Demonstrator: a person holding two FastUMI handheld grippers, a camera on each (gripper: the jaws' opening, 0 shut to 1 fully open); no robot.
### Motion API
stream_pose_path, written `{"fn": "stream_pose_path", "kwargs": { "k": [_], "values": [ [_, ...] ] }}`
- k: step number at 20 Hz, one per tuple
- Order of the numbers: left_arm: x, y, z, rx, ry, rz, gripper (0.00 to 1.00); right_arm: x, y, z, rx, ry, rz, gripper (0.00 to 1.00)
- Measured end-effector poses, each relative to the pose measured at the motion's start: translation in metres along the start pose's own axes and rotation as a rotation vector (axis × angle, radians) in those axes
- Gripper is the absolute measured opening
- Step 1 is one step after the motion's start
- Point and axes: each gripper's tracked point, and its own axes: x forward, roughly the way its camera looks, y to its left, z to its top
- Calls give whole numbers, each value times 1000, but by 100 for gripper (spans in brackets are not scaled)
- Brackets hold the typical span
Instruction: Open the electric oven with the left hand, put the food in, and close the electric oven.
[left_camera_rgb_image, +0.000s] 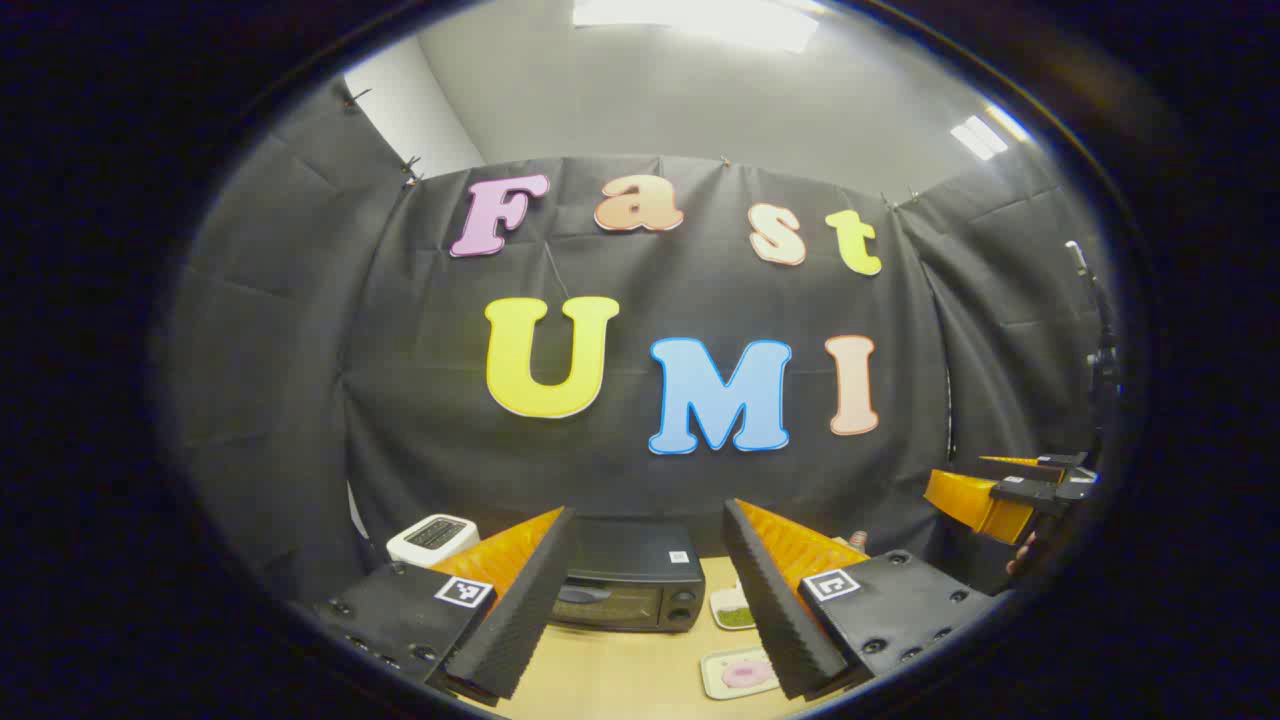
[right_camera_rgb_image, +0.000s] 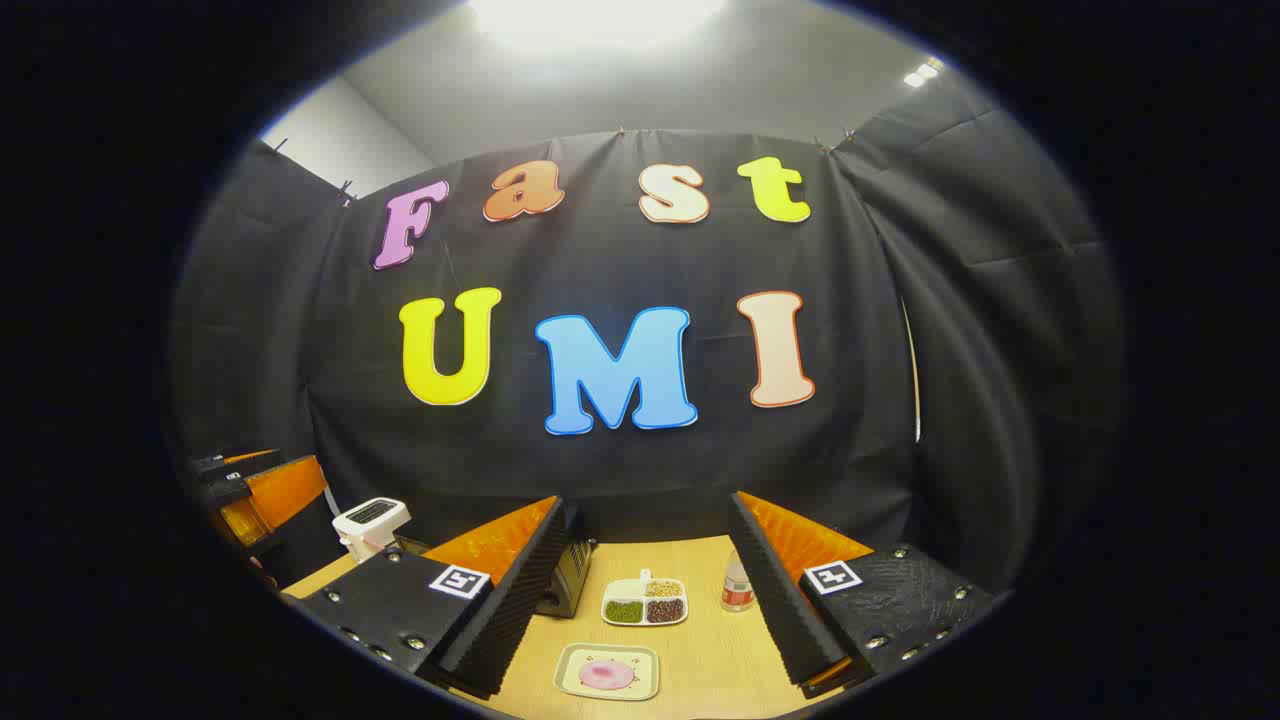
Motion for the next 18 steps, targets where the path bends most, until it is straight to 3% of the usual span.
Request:
{"fn": "stream_pose_path", "kwargs": {
  "k": [2, 3, 4, 6, 8, 11, 12, 15, 16, 18],
  "values": [
    [9, 11, -6, 6, 2, -10, 100, 4, 6, 0, 3, -9, -15, 99],
    [13, 13, -12, 3, 10, -20, 92, 7, 8, -1, 1, -10, -22, 99],
    [16, 17, -16, -5, 19, -27, 97, 7, 10, -1, -1, -9, -32, 99],
    [21, 24, -20, -23, 31, -36, 92, 9, 15, -2, 4, -6, -38, 99],
    [24, 31, -19, -28, 23, -35, 100, 11, 21, -2, 1, -11, -38, 99],
    [30, 33, -23, -32, 31, -47, 100, 15, 25, -4, -12, -5, -45, 99],
    [32, 33, -23, -31, 29, -51, 92, 17, 27, -5, -13, -4, -45, 99],
    [41, 31, -26, -30, 33, -66, 92, 20, 28, -8, -17, 1, -46, 99],
    [46, 29, -31, -36, 49, -74, 100, 22, 27, -9, -20, 2, -47, 99],
    [58, 32, -45, -29, 76, -71, 100, 23, 24, -11, -26, 6, -51, 99]
  ]
}}
